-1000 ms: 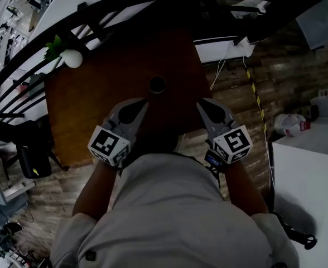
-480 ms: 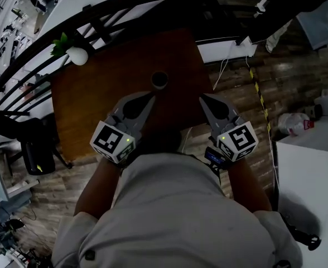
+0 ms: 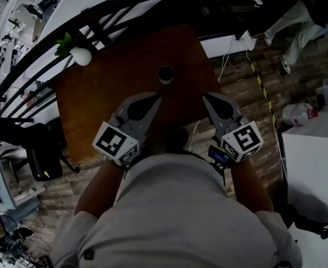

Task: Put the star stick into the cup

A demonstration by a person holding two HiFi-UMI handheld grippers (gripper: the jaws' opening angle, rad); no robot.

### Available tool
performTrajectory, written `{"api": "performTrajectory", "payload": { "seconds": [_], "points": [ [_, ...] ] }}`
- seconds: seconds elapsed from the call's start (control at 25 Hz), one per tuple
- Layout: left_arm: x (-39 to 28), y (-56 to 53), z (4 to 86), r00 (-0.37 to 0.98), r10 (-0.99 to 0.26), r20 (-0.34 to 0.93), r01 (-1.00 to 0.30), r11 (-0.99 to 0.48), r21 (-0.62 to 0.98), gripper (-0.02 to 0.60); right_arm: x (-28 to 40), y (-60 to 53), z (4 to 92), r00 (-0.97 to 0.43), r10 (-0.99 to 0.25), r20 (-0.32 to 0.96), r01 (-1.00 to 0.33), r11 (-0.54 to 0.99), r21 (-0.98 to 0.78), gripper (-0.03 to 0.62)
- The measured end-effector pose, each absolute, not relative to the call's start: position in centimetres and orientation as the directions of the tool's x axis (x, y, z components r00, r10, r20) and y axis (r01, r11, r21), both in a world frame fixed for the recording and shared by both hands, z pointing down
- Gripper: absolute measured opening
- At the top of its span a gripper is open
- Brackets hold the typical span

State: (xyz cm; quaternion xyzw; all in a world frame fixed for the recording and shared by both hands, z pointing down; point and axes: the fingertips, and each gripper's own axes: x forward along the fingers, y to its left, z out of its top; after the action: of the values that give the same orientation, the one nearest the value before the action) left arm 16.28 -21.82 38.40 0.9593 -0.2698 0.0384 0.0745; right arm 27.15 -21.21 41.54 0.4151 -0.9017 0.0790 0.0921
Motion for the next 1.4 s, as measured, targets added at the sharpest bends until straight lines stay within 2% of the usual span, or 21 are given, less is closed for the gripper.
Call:
{"api": "performTrajectory", "payload": {
  "seconds": [0.44,0.8,1.12,1.4],
  "points": [
    [5.8,-14.0,37.7,0.885,-0.454,0.104,-0.464,-0.879,0.112,0.003,17.7,-12.7,40.4,-0.576,-0.791,0.207,-0.814,0.578,-0.053,0.008],
    [-0.7,-8.8,39.5,0.914,-0.397,0.078,-0.405,-0.901,0.153,0.003,11.7,-6.1,42.3,-0.521,-0.815,0.252,-0.849,0.524,-0.060,0.008],
    [-1.9,-6.5,39.7,0.919,-0.387,0.075,-0.395,-0.902,0.173,0.003,11.0,-3.5,41.2,-0.504,-0.826,0.255,-0.859,0.510,-0.045,0.008],
    [0.1,-3.8,40.3,0.908,-0.408,0.099,-0.419,-0.895,0.155,0.003,13.0,-1.8,41.0,-0.541,-0.806,0.239,-0.835,0.548,-0.043,0.008]
  ]
}}
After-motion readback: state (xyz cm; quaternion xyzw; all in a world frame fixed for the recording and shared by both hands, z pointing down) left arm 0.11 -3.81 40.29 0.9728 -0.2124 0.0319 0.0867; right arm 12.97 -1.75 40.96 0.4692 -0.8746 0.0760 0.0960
